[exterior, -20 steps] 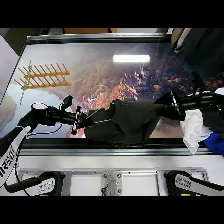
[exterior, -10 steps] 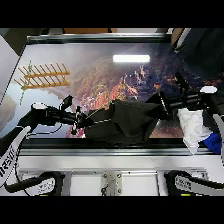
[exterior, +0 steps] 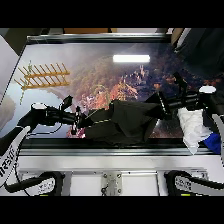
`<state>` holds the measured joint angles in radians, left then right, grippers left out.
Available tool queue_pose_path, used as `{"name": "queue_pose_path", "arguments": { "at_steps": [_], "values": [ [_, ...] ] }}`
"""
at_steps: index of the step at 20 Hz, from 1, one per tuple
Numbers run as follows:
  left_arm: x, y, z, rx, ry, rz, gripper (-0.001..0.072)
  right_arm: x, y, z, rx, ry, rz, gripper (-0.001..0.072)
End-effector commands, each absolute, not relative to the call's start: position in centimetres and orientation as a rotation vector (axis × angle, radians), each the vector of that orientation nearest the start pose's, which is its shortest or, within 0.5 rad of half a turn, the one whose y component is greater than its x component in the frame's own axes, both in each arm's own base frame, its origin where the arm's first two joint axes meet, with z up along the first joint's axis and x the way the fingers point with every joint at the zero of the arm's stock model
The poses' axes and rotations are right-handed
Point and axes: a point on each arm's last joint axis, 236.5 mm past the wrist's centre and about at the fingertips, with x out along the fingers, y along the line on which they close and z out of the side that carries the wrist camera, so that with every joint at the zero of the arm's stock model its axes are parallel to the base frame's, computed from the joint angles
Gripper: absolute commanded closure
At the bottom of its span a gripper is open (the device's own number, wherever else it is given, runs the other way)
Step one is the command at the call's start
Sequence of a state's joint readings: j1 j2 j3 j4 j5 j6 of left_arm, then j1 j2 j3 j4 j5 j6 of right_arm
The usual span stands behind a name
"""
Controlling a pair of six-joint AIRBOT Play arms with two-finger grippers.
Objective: Fold the clothes and pants, and hang the long-sleeved shirts on hangers.
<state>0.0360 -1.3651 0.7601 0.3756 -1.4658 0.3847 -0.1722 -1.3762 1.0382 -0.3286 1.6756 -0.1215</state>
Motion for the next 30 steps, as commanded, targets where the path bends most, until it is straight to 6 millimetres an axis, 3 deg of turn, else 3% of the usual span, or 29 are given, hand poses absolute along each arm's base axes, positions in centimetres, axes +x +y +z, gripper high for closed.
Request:
{"name": "queue_pose_path", "arguments": {
  "at_steps": [1, 10, 11, 12, 13, 30],
  "values": [
    [26.64, -20.98, 1.62, 0.133, 0.457, -1.596, 0.0690, 31.07, 17.23, 10.54, -0.013, 0.418, 1.558, 0.0180],
    [26.64, -20.98, 1.61, 0.134, 0.457, -1.596, 0.0690, 31.07, 17.22, 10.51, -0.014, 0.419, 1.557, 0.0202],
    [26.63, -20.97, 1.60, 0.134, 0.457, -1.596, 0.0690, 31.06, 17.22, 10.51, -0.014, 0.419, 1.558, 0.0370],
    [26.64, -20.97, 1.60, 0.134, 0.457, -1.596, 0.0690, 31.05, 17.22, 10.51, -0.014, 0.419, 1.558, 0.0601],
    [26.64, -20.97, 1.60, 0.134, 0.458, -1.596, 0.0690, 31.07, 17.22, 10.51, -0.015, 0.418, 1.558, 0.0689],
    [26.68, -20.96, 1.57, 0.135, 0.458, -1.594, 0.0690, 31.06, 17.21, 10.49, -0.024, 0.411, 1.560, 0.0695]
  ]
}}
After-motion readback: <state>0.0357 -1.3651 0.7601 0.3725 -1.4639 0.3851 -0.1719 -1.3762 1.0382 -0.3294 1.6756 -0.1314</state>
